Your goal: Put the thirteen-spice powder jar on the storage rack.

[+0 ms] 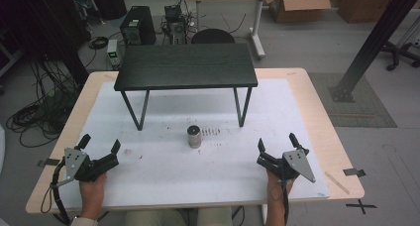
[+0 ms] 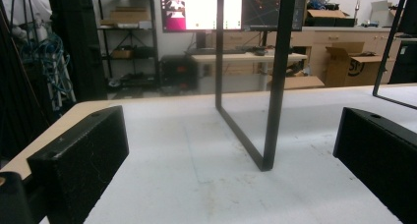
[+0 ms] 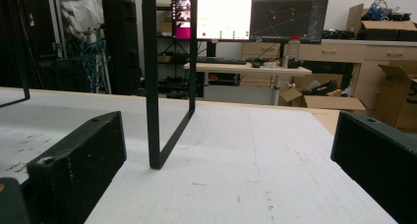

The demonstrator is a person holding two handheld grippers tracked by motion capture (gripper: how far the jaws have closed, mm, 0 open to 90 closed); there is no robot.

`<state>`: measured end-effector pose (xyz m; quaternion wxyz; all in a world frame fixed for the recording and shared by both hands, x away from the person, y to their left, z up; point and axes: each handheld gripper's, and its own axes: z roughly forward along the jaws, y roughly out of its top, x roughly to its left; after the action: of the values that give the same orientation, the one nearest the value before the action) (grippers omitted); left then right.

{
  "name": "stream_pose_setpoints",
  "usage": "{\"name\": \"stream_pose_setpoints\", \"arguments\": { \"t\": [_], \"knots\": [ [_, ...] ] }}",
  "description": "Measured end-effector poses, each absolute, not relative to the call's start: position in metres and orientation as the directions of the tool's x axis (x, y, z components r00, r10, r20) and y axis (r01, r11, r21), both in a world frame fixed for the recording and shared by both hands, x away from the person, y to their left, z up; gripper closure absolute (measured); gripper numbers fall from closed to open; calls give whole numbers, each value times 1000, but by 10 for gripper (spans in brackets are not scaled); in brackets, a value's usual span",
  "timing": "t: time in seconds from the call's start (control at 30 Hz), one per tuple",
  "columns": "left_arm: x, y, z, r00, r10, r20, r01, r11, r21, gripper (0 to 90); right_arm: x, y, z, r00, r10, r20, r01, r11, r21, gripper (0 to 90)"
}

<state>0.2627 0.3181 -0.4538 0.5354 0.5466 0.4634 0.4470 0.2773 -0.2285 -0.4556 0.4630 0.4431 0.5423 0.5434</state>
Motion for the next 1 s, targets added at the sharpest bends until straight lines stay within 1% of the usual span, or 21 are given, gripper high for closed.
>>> {"name": "stream_pose_setpoints", "arguments": {
  "t": [0.77,0.93,1.0],
  "knots": [
    [263,318,-454,172,985,-7,28,2,1000,6,278,-229,-455,-181,983,-18,-19,15,1000,0],
    [263,318,-454,172,985,-8,28,3,1000,6,278,-228,-455,-195,980,-33,-17,31,999,9],
    [263,318,-454,172,985,-8,28,4,1000,6,279,-229,-455,-198,980,-24,-12,23,1000,8]
  ]
}}
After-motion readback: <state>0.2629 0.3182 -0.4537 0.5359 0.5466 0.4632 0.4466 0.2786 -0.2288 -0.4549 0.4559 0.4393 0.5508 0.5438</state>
